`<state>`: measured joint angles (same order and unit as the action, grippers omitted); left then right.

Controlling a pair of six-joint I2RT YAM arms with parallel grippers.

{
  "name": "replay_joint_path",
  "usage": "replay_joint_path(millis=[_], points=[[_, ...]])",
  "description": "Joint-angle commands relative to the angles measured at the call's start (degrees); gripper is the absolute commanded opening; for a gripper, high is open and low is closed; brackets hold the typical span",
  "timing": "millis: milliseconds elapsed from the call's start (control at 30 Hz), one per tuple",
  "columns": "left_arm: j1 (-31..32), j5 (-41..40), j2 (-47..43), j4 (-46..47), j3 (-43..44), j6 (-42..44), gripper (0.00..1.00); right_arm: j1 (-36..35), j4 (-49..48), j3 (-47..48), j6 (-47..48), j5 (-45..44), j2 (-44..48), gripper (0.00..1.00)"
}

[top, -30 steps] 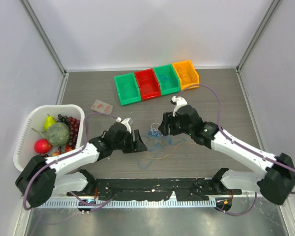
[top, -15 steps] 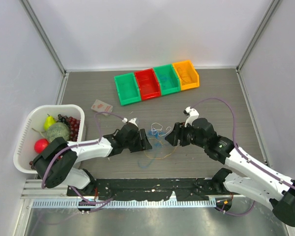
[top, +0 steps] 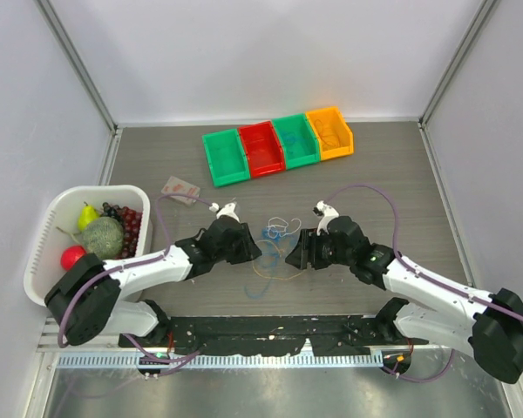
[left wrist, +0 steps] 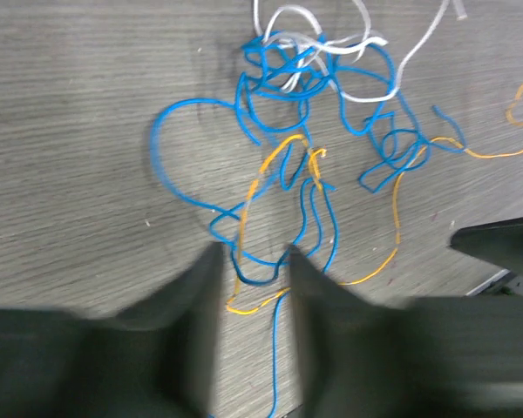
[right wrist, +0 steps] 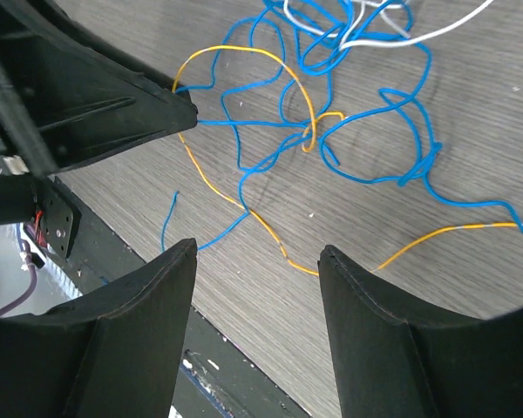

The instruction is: Untangle the cables

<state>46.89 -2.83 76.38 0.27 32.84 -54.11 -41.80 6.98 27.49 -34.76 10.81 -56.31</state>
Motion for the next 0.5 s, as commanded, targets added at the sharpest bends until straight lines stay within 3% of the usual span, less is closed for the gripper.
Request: replay_joint_path(millis=[0, 100, 300, 467], points=[[0.2, -3.3, -3.9, -1.9, 0.6, 2.5, 0.55, -1.5, -5.2, 0.5, -1.3, 2.0, -1.4, 0.63], [0.3, -3.7, -4.0, -2.6, 0.9, 3.3, 0.62, -1.8, -5.6, 0.5, -1.4, 1.3, -1.3, 0.63], [0.3, -5.1, -3.8, -3.8, 1.3, 3.4, 0.61, -1.9, -6.2, 1.2, -1.6, 1.8, -2.4, 0.63], [0.2, -4.9, -2.4, -2.7, 1.4, 2.7, 0.47, -1.9, -6.5, 1.3, -1.7, 1.8, -2.9, 0.63]])
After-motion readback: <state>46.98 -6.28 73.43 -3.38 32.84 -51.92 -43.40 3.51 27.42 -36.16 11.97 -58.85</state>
